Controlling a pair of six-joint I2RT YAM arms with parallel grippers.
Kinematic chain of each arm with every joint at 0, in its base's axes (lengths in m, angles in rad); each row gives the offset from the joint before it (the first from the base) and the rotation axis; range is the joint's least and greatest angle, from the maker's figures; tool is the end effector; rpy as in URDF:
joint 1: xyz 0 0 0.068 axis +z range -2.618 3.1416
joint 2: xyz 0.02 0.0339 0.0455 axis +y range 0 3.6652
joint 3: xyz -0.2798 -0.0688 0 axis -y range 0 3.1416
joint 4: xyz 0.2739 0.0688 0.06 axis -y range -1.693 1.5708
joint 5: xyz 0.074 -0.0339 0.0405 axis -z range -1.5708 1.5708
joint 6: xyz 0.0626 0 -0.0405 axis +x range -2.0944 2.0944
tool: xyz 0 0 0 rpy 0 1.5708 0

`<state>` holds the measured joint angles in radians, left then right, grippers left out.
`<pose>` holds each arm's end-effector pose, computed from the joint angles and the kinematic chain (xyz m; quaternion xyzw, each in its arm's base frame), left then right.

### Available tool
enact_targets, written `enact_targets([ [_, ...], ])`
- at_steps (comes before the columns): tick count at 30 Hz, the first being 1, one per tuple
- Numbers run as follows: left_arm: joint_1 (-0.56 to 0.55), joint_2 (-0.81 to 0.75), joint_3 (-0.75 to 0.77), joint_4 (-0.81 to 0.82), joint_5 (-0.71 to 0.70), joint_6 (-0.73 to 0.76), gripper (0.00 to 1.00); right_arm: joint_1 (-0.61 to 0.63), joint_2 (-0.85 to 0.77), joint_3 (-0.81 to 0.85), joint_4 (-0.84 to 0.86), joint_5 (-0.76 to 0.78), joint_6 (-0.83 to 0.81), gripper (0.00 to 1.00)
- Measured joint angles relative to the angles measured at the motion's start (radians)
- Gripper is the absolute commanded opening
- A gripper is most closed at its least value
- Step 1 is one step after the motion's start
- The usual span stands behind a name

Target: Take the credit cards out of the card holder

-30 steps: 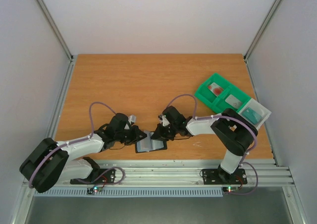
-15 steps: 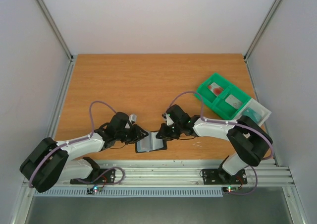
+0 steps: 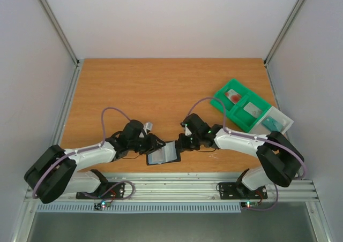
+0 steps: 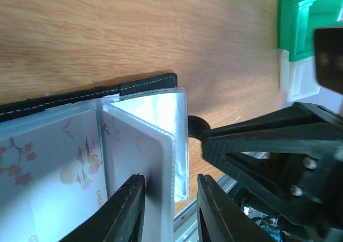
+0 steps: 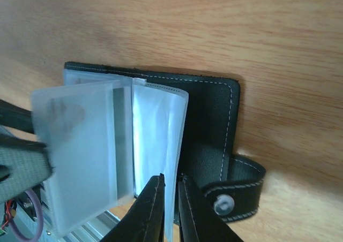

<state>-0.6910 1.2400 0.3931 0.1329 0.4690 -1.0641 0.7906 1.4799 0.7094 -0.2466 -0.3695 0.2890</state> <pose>0.1774 -0.1834 0.1276 -0.0692 0.8873 -0.4458 0.0956 0.1967 0.2309 0.1318 -0.2833 0.9035 0.2897 0.1396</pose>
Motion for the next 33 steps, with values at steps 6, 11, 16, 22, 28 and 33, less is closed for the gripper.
enact_targets([
  [6, -0.021, 0.087, 0.031, 0.042, 0.029, -0.018, 0.30, -0.002, -0.102, 0.000, -0.068, 0.061, -0.016, 0.11],
  [11, -0.030, 0.110, 0.058, 0.091, 0.041, -0.029, 0.32, -0.005, -0.178, 0.002, -0.122, 0.098, -0.030, 0.12],
  [16, -0.031, 0.111, 0.059, 0.096, 0.034, -0.028, 0.35, -0.005, -0.190, 0.006, -0.150, 0.106, -0.039, 0.11],
  [22, -0.031, 0.108, 0.054, 0.076, -0.018, -0.027, 0.38, -0.005, -0.175, 0.006, -0.131, 0.065, -0.034, 0.12],
  [28, -0.031, 0.104, 0.012, 0.072, -0.063, -0.028, 0.39, -0.004, -0.117, 0.006, -0.086, 0.011, -0.017, 0.12],
  [33, -0.031, 0.108, -0.011, 0.079, -0.073, -0.029, 0.39, -0.003, -0.066, 0.006, -0.050, -0.022, 0.002, 0.12],
])
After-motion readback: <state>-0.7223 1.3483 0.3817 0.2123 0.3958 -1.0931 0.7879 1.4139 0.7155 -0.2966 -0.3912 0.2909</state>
